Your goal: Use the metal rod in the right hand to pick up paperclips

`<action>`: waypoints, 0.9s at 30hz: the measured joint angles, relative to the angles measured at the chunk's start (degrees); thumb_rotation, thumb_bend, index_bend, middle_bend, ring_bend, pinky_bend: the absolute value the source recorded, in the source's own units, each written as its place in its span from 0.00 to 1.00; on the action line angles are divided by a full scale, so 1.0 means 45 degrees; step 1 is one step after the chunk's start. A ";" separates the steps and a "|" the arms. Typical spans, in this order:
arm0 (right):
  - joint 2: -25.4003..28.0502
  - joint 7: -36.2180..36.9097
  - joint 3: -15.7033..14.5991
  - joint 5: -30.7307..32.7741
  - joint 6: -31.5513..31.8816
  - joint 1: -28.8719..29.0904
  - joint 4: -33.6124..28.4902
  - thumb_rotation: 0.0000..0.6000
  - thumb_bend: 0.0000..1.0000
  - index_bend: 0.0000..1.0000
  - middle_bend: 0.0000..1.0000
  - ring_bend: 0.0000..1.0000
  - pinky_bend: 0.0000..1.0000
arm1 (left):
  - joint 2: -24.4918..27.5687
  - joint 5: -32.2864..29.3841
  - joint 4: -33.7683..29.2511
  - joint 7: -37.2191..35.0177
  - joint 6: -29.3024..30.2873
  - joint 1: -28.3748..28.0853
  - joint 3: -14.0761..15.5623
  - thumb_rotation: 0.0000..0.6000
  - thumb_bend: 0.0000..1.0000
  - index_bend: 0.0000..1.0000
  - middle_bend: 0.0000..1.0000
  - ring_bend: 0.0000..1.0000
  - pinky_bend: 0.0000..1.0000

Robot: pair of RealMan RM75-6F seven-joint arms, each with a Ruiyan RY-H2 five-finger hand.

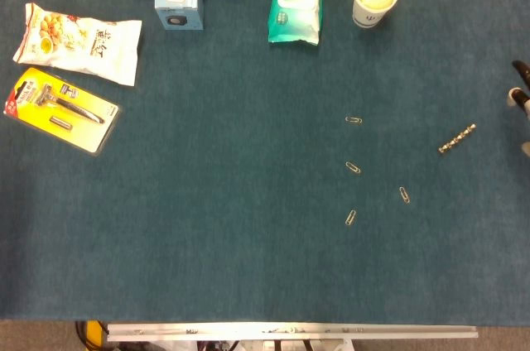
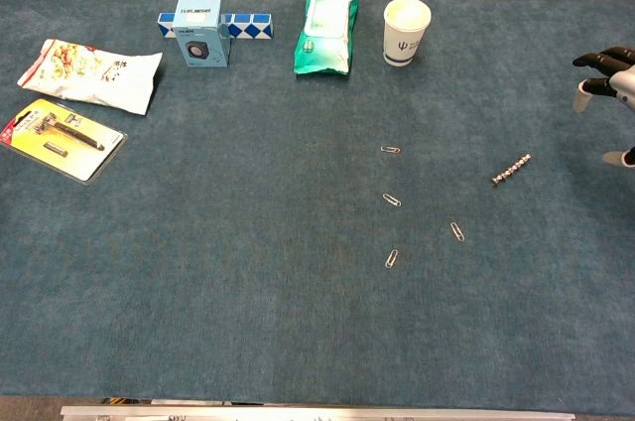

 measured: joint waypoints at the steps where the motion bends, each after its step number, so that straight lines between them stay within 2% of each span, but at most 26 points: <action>1: -0.0123 0.0347 -0.0041 -0.0181 0.0016 0.0025 0.0297 1.00 0.12 0.37 0.07 0.05 0.24 | 0.0004 -0.0007 0.0000 -0.0008 -0.0006 0.0000 -0.0003 1.00 0.25 0.25 0.05 0.10 0.16; 14: -0.1867 0.6703 -0.0958 -0.2765 0.0643 0.0409 0.4836 1.00 0.11 0.37 0.07 0.05 0.23 | -0.0033 -0.0237 0.0052 0.0128 -0.0220 -0.0043 -0.0032 1.00 0.25 0.25 0.05 0.10 0.16; 18: -0.2268 0.7588 -0.1297 -0.3364 0.0805 0.0591 0.5806 1.00 0.11 0.37 0.07 0.05 0.23 | -0.0059 -0.0323 0.0078 0.0181 -0.0313 -0.0070 -0.0037 1.00 0.25 0.25 0.05 0.10 0.16; 27: -0.3012 0.8438 -0.1742 -0.4100 0.1142 0.0919 0.7438 1.00 0.15 0.41 0.07 0.05 0.23 | -0.0065 -0.0490 0.0101 0.0173 -0.0402 -0.0094 -0.0081 1.00 0.25 0.25 0.05 0.10 0.16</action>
